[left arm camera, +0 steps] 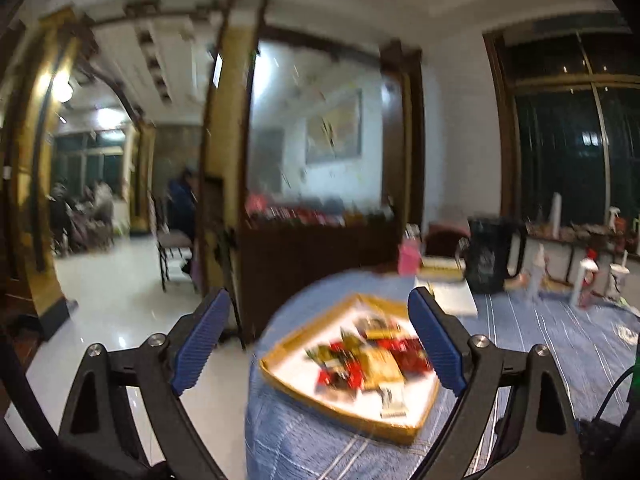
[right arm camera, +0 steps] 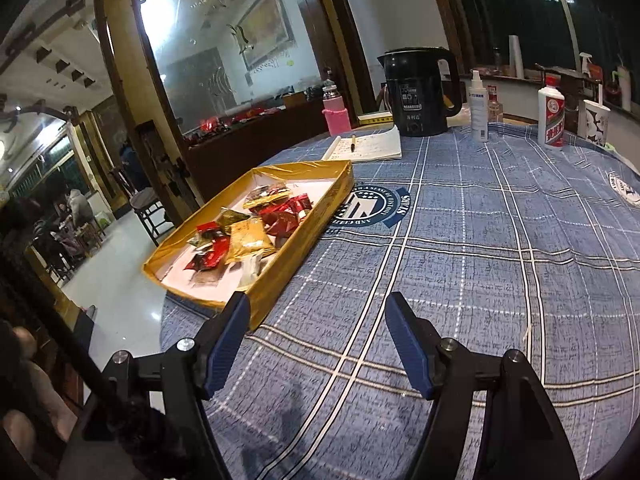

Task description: Organize snacks

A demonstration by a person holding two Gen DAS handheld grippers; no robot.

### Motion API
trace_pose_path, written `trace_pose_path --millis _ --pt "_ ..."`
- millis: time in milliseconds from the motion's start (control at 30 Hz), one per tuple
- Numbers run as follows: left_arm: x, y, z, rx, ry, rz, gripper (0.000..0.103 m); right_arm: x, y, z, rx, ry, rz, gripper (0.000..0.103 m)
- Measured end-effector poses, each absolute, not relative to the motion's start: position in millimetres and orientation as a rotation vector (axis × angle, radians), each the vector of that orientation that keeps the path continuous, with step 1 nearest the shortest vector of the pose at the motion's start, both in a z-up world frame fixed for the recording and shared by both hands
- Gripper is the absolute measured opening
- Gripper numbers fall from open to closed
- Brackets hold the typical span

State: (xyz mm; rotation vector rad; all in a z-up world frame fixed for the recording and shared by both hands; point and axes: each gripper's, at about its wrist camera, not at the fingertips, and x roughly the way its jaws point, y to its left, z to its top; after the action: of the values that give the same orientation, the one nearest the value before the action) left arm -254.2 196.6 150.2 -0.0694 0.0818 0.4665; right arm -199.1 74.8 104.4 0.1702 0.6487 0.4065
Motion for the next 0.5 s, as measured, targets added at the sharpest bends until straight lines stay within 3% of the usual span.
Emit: trace_pose_path --millis 500 --pt "-217.3 201.0 117.3 -0.121 0.364 0.329 0.093 -218.0 96.0 86.5 0.092 0.672 0.446 0.07"
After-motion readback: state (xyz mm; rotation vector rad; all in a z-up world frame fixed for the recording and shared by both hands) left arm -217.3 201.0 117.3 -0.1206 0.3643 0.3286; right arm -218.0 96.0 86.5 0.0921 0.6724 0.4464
